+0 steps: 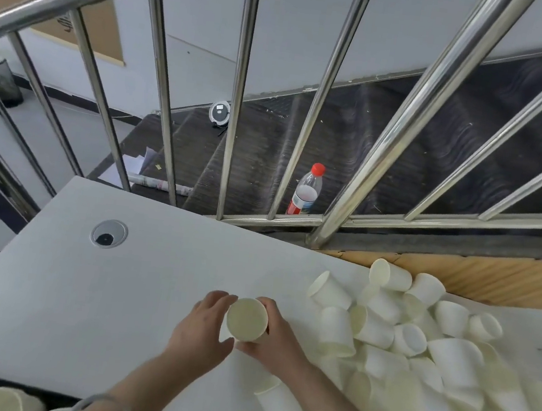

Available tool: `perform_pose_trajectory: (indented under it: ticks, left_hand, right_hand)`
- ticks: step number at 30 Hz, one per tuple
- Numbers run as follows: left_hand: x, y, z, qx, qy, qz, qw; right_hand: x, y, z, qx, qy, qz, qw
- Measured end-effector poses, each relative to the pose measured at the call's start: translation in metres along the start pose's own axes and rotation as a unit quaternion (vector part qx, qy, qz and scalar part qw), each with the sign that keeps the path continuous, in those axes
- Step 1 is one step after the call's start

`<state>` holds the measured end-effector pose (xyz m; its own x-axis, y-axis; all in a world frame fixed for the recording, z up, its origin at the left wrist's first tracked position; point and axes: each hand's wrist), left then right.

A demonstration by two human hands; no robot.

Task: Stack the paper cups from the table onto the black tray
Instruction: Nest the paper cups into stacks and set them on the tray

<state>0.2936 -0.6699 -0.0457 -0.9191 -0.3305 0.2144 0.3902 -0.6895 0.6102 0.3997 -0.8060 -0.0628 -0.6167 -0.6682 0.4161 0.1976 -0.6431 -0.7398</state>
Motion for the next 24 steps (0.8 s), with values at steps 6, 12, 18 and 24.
perform_pose_trajectory:
  ticks: [6,12,18,24]
  left_hand:
    - [0.0,0.0,-0.006,-0.019,-0.032,-0.02,0.999]
    - [-0.011,0.014,-0.015,-0.047,-0.035,-0.062,0.996]
    - [-0.016,0.02,-0.02,-0.043,-0.016,-0.045,0.998]
    - [-0.012,0.017,-0.018,-0.043,-0.005,-0.026,0.999]
  right_hand:
    - [0.009,0.002,0.011,0.066,-0.015,-0.041,0.997]
    - [0.029,0.004,0.054,0.195,0.088,-0.005,0.977]
    - [0.047,0.021,0.089,0.35,0.113,-0.099,0.925]
    - [0.053,0.031,0.083,0.328,0.111,-0.182,0.92]
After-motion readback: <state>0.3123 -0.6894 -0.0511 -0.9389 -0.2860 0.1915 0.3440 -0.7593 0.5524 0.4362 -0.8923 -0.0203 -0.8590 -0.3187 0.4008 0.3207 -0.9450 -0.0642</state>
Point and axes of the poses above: each hand's wrist, its own x-axis away from the middle knuckle, its own z-axis out of the back of the hand, y = z × x, and after that the axes turned 4 degrees about -y, right-handed
